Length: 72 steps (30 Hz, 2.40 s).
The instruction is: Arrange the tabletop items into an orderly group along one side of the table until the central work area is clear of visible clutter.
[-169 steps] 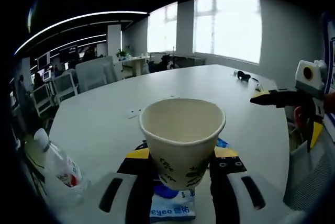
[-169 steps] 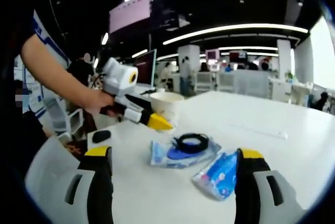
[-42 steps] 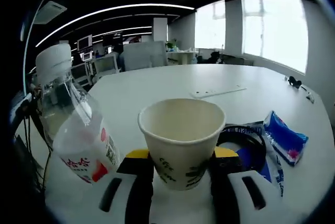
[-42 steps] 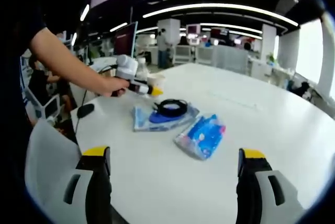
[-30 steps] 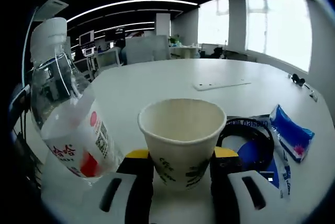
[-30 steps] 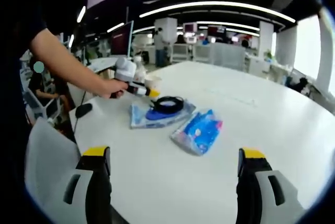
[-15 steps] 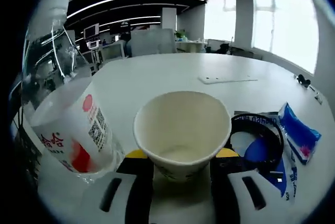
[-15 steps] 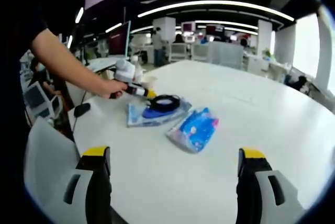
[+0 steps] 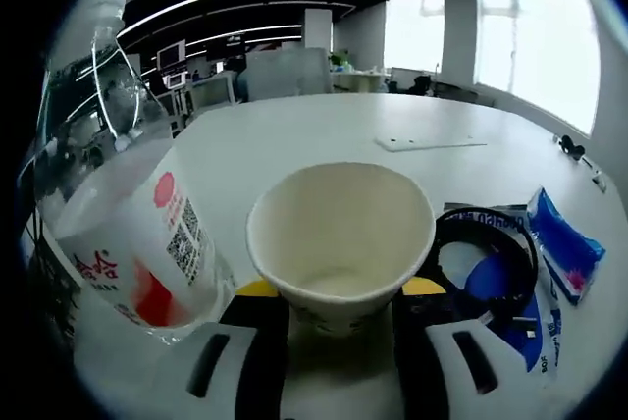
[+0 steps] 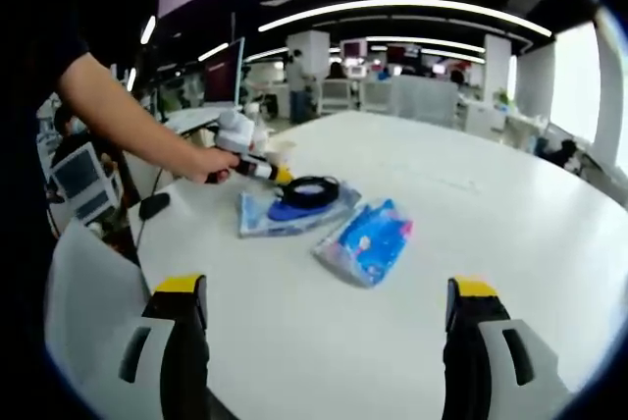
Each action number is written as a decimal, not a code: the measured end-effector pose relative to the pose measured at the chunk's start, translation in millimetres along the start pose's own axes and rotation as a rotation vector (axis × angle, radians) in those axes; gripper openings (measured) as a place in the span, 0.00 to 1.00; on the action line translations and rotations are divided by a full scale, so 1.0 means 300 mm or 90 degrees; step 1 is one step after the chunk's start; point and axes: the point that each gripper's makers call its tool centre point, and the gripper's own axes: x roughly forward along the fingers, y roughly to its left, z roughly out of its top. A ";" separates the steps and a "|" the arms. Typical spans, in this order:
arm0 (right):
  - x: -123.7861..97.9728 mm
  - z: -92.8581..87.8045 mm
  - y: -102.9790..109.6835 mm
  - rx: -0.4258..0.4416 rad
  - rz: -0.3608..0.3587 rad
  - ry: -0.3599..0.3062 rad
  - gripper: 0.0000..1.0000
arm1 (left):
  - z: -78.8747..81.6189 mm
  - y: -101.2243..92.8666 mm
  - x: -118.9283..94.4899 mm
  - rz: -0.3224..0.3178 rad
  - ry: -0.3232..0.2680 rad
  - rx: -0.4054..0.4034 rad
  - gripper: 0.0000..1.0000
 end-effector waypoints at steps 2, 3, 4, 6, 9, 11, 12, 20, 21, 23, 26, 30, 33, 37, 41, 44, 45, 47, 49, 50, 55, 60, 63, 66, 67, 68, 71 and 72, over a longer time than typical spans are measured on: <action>0.002 0.002 0.003 0.000 0.001 -0.001 1.00 | -0.001 0.000 -0.002 -0.001 -0.001 -0.005 0.40; 0.003 0.004 0.006 -0.001 0.002 -0.001 1.00 | -0.003 0.000 -0.003 -0.002 -0.001 -0.005 0.40; 0.003 0.004 0.006 -0.001 0.002 -0.001 1.00 | -0.003 0.001 -0.003 -0.002 0.000 -0.006 0.40; 0.003 0.003 0.008 -0.001 0.002 0.000 1.00 | -0.005 0.001 -0.005 -0.004 0.001 -0.008 0.41; 0.003 0.002 0.012 0.001 0.003 0.001 1.00 | -0.014 -0.002 -0.008 -0.006 0.006 -0.028 0.43; 0.005 0.002 0.015 0.001 0.005 0.000 1.00 | -0.016 -0.005 -0.012 -0.005 0.002 -0.034 0.45; 0.006 0.004 0.019 0.002 0.006 0.000 1.00 | -0.019 -0.009 -0.014 -0.005 0.003 -0.039 0.46; 0.008 0.015 0.029 0.000 0.010 -0.004 1.00 | -0.024 -0.020 -0.031 -0.005 0.000 -0.031 0.43; 0.008 0.015 0.031 0.000 0.010 -0.004 1.00 | -0.027 -0.019 -0.032 -0.004 0.003 -0.030 0.41; 0.007 0.010 0.033 0.001 0.011 -0.001 1.00 | -0.037 -0.009 -0.032 0.006 0.016 -0.020 0.38; 0.004 0.004 0.035 -0.003 0.012 0.002 1.00 | -0.031 -0.004 -0.028 0.008 0.011 -0.026 0.37; 0.000 0.002 0.032 0.001 0.010 0.001 1.00 | -0.027 -0.002 -0.027 0.011 0.013 -0.022 0.37; 0.001 0.003 0.030 0.004 0.008 0.000 1.00 | -0.026 0.000 -0.024 0.012 0.014 -0.016 0.36; 0.004 0.003 0.029 0.003 0.008 0.001 1.00 | -0.019 0.006 -0.019 0.015 0.013 -0.015 0.36; 0.007 0.002 0.029 0.003 0.009 0.002 1.00 | -0.020 0.006 -0.017 0.015 0.016 -0.016 0.37; 0.009 0.003 0.029 0.006 0.010 0.000 1.00 | -0.029 0.002 -0.022 0.015 0.020 -0.024 0.40; 0.011 0.003 0.031 0.008 0.011 0.001 1.00 | -0.032 0.000 -0.025 0.015 0.020 -0.025 0.40; 0.014 0.005 0.036 0.005 0.014 0.002 1.00 | -0.039 -0.003 -0.034 0.016 0.018 -0.024 0.42; 0.016 0.006 0.037 0.002 0.014 0.003 1.00 | -0.043 -0.002 -0.044 0.019 0.017 -0.032 0.43; 0.018 0.011 0.038 0.000 0.014 0.001 1.00 | -0.046 -0.004 -0.051 0.019 0.013 -0.036 0.44; 0.022 0.027 0.045 -0.005 0.019 -0.005 1.00 | -0.051 -0.010 -0.069 0.017 0.007 -0.037 0.45; 0.013 0.040 0.050 -0.012 0.019 -0.009 1.00 | -0.046 -0.008 -0.083 0.017 0.002 -0.035 0.46; 0.007 0.046 0.045 -0.012 0.016 -0.011 1.00 | -0.034 -0.013 -0.093 0.014 -0.001 -0.021 0.47; 0.004 0.056 0.046 -0.015 0.015 -0.016 1.00 | -0.035 -0.031 -0.109 0.006 -0.004 -0.018 0.47; 0.004 0.058 0.047 -0.014 0.015 -0.017 1.00 | -0.038 -0.034 -0.112 0.005 -0.003 -0.015 0.47; 0.005 0.062 0.050 -0.016 0.016 -0.017 1.00 | -0.041 -0.037 -0.116 0.004 -0.004 -0.012 0.47; 0.005 0.070 0.057 -0.023 0.018 -0.017 1.00 | -0.046 -0.040 -0.126 0.001 -0.003 -0.014 0.47; 0.004 0.074 0.059 -0.025 0.018 -0.019 1.00 | -0.045 -0.039 -0.129 0.001 -0.004 -0.016 0.47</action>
